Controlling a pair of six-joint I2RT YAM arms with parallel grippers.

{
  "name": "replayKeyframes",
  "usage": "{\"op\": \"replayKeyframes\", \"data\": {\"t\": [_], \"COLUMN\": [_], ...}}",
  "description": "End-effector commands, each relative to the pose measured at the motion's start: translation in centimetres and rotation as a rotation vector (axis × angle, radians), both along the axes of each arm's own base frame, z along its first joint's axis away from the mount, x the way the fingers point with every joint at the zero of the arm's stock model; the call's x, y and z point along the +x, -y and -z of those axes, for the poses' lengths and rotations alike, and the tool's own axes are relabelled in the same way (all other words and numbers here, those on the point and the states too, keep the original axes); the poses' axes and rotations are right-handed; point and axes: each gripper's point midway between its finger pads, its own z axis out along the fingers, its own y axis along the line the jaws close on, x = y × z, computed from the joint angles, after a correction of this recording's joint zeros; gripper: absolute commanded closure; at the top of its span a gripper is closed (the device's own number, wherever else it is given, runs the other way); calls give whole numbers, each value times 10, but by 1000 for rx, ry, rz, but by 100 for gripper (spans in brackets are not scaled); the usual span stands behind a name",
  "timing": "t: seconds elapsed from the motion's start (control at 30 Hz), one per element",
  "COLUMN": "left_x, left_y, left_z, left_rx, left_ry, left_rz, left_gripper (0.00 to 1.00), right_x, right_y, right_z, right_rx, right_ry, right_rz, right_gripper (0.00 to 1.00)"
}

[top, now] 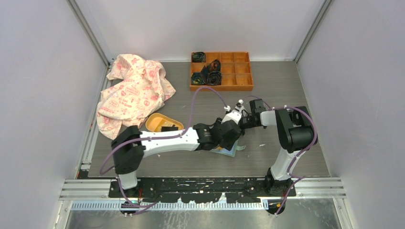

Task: Put the credit cards into the card holder
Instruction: Insert the credit card into the card holder.

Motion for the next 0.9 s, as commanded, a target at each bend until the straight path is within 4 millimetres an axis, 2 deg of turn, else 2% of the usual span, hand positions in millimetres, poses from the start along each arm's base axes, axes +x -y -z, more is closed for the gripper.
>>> {"op": "replayKeyframes", "data": {"t": [0.0,0.1,0.13,0.2,0.23,0.3,0.37,0.43,0.67,0.87], "left_x": [17,16,13,7,5,2,5,6,13,22], "left_y": [-27,-15,-7,6,10,11,5,-2,-8,-20], "left_z": [17,16,15,13,13,20,27,36,49,56], "left_rx": [259,241,205,121,97,122,200,266,334,432], "left_ry": [67,51,40,16,5,-8,-12,-20,1,44], "left_rz": [-45,-10,7,30,35,32,14,2,-16,-40], "left_gripper": [40,44,50,73,79,82,78,67,45,37], "right_x": [5,4,4,4,4,4,4,4,4,4], "right_y": [-2,-2,-2,-2,-2,-2,-2,-2,-2,-2], "right_z": [-2,-1,-1,0,0,-1,0,-1,0,0], "right_rx": [-4,-5,-5,-6,-5,-5,-5,-4,-4,-4], "right_ry": [30,23,20,17,18,19,17,16,15,12], "right_rz": [-3,-5,-5,-5,-6,-6,-6,-7,-8,-10], "right_gripper": [94,94,94,94,94,94,94,94,94,94]}}
